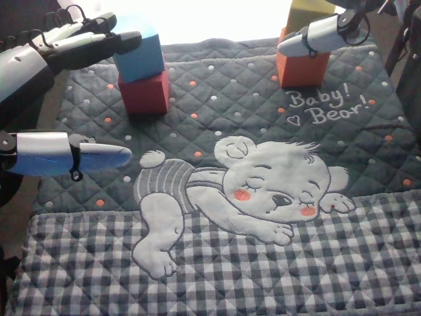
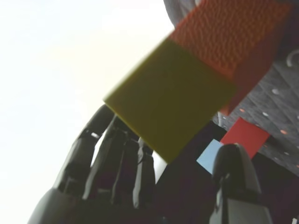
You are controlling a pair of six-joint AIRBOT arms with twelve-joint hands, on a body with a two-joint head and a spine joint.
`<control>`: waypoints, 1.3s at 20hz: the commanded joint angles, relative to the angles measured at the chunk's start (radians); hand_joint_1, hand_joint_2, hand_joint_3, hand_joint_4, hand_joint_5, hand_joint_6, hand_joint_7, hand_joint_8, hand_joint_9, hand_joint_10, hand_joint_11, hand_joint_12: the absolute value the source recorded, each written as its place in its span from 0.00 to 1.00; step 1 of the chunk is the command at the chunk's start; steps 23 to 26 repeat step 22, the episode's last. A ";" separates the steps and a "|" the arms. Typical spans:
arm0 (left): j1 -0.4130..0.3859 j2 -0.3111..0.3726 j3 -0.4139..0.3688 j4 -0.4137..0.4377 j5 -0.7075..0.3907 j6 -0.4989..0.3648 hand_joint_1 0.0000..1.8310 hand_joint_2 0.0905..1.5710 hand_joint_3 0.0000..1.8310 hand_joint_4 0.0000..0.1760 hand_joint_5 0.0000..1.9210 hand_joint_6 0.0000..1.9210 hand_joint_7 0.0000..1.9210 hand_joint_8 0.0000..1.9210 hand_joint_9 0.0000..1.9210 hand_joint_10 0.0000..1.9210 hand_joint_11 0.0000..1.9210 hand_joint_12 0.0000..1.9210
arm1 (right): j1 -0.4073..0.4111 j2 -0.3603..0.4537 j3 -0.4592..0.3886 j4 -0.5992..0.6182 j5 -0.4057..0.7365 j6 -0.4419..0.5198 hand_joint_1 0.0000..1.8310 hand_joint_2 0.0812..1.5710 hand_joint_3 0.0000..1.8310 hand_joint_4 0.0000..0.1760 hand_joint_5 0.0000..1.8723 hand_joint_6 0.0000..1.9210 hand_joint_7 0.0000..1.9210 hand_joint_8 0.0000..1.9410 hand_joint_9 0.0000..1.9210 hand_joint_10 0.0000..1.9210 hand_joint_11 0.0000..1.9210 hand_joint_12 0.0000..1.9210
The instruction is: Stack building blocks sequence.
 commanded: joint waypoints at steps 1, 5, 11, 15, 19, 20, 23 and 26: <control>-0.016 -0.001 0.004 -0.009 -0.121 -0.008 0.48 0.56 0.00 0.44 0.14 0.00 0.01 0.00 0.00 0.00 0.00 0.00 | 0.007 0.015 0.000 0.015 0.117 -0.001 0.43 0.61 0.00 0.41 0.17 0.00 0.25 0.00 0.26 0.00 0.00 0.69; -0.016 -0.003 0.004 -0.009 -0.122 -0.009 0.47 0.56 0.00 0.41 0.15 0.00 0.01 0.00 0.00 0.00 0.00 0.00 | 0.003 0.031 -0.018 0.015 0.135 -0.001 0.42 0.61 0.00 0.42 0.17 0.00 0.25 0.00 0.26 0.00 0.01 0.69; -0.016 -0.002 0.007 -0.020 -0.150 -0.011 0.41 0.56 0.00 0.46 0.15 0.01 0.03 0.01 0.00 0.00 0.00 0.00 | -0.032 0.158 -0.157 0.020 0.351 -0.001 0.35 0.51 0.00 0.99 0.01 0.00 0.02 0.00 0.06 0.00 0.00 0.47; 0.016 0.000 0.001 -0.060 -0.285 -0.052 0.33 0.60 0.01 0.40 0.02 0.00 0.00 0.00 0.00 0.00 0.00 0.00 | -0.190 0.333 -0.362 0.117 0.695 -0.045 0.36 0.53 0.00 0.74 0.00 0.00 0.00 0.00 0.00 0.00 0.00 0.10; 0.109 0.003 -0.051 -0.118 -0.515 -0.054 0.21 0.70 0.01 0.47 0.00 0.00 0.00 0.00 0.00 0.00 0.00 0.00 | -0.521 0.465 -0.558 0.256 1.125 -0.046 0.39 0.59 0.00 0.54 0.03 0.01 0.06 0.00 0.01 0.00 0.00 0.01; 0.126 0.002 -0.060 -0.127 -0.544 -0.058 0.22 0.69 0.00 0.59 0.00 0.00 0.00 0.00 0.00 0.00 0.00 0.00 | -0.587 0.473 -0.591 0.285 1.212 -0.046 0.41 0.58 0.00 0.77 0.03 0.01 0.05 0.00 0.02 0.00 0.00 0.00; 0.147 -0.003 -0.062 -0.138 -0.593 -0.088 0.09 0.74 0.01 0.20 0.00 0.00 0.00 0.00 0.00 0.00 0.00 0.00 | -0.687 0.474 -0.633 0.310 1.332 -0.046 0.43 0.63 0.01 0.30 0.03 0.00 0.05 0.00 0.06 0.02 0.02 0.01; 0.147 -0.003 -0.062 -0.138 -0.593 -0.088 0.09 0.74 0.01 0.20 0.00 0.00 0.00 0.00 0.00 0.00 0.00 0.00 | -0.687 0.474 -0.633 0.310 1.332 -0.046 0.43 0.63 0.01 0.30 0.03 0.00 0.05 0.00 0.06 0.02 0.02 0.01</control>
